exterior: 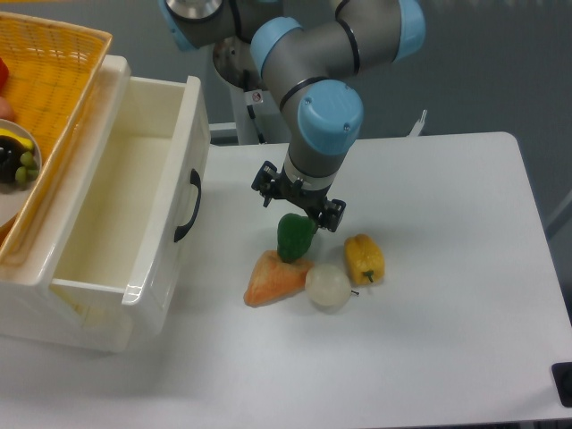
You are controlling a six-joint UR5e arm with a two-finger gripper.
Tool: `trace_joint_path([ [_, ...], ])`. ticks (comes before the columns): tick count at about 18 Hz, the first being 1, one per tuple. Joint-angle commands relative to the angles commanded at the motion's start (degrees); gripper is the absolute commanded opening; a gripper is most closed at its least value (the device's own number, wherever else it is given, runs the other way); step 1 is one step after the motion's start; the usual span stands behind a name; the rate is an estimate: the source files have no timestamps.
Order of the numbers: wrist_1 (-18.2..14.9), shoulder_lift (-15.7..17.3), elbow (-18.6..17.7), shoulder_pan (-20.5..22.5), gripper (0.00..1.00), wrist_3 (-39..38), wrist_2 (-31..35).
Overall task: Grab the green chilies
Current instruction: 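Lower the open gripper down around the green pepper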
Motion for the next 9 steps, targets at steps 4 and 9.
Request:
trace_joint_path([
  [4, 2.3, -0.7, -2.5, 0.2, 1.0, 0.3, 0.1],
  [9, 2.7, -2.4, -3.1, 0.3, 1.0, 1.7, 0.6],
])
